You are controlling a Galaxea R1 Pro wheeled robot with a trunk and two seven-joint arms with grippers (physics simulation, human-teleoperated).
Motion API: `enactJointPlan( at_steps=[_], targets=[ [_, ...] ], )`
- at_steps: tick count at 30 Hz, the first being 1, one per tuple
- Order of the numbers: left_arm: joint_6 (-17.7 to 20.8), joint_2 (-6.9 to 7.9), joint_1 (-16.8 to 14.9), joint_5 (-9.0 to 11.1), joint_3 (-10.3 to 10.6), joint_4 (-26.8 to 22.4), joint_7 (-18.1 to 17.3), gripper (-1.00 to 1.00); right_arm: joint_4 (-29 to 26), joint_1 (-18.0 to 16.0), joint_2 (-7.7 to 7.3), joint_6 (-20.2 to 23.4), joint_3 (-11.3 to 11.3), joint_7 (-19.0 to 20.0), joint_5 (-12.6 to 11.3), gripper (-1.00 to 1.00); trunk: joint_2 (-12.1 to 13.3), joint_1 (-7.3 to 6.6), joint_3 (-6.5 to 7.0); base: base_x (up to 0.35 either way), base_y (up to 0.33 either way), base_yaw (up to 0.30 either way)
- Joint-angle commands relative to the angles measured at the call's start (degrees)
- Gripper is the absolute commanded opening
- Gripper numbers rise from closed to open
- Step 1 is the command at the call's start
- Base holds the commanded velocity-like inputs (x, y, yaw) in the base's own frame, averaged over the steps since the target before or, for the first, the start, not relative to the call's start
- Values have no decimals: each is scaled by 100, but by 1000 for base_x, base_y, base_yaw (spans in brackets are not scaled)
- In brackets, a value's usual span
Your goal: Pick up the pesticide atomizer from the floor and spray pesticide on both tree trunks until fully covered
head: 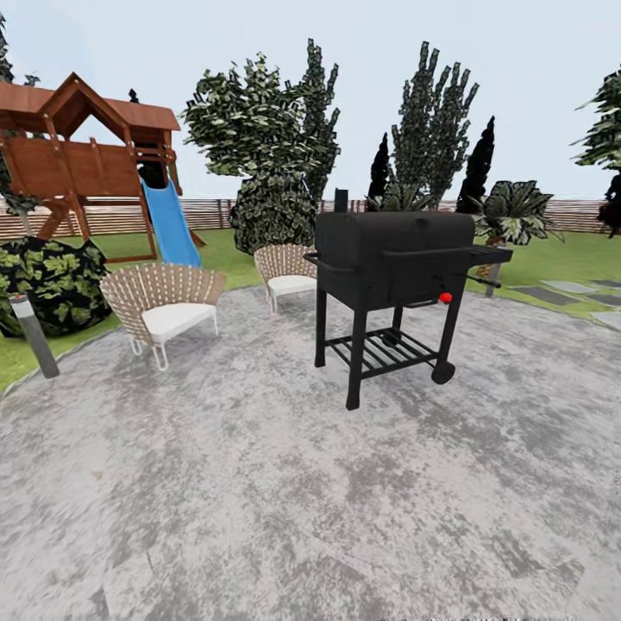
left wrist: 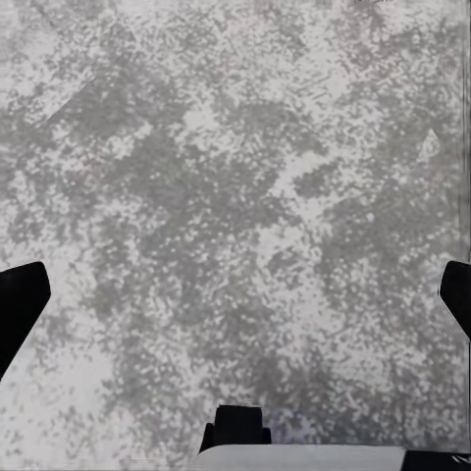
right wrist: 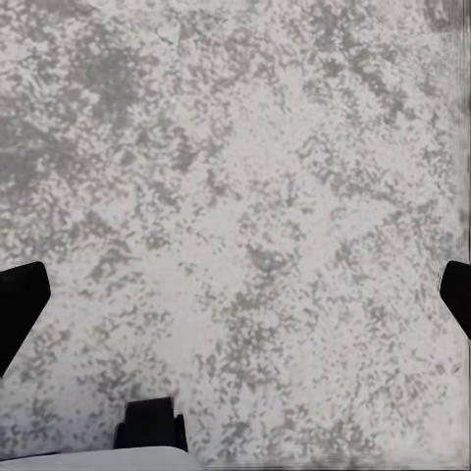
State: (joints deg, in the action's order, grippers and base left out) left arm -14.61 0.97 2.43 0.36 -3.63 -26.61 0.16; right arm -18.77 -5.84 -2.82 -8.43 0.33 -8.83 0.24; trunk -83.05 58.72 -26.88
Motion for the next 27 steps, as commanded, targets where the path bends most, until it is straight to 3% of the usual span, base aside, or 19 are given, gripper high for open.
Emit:
enactJointPlan(
  at_steps=[1,27],
  targets=[
    [-7,-1,3,2,-6,-9,2,100,8,-4,0,-18,3,-14,2,100,-3,0,-5,26,10,-300],
    [-7,-1,3,-1,-2,-8,2,100,14,-4,0,-18,10,-14,2,100,-3,0,-5,13,1,-300]
  ],
)
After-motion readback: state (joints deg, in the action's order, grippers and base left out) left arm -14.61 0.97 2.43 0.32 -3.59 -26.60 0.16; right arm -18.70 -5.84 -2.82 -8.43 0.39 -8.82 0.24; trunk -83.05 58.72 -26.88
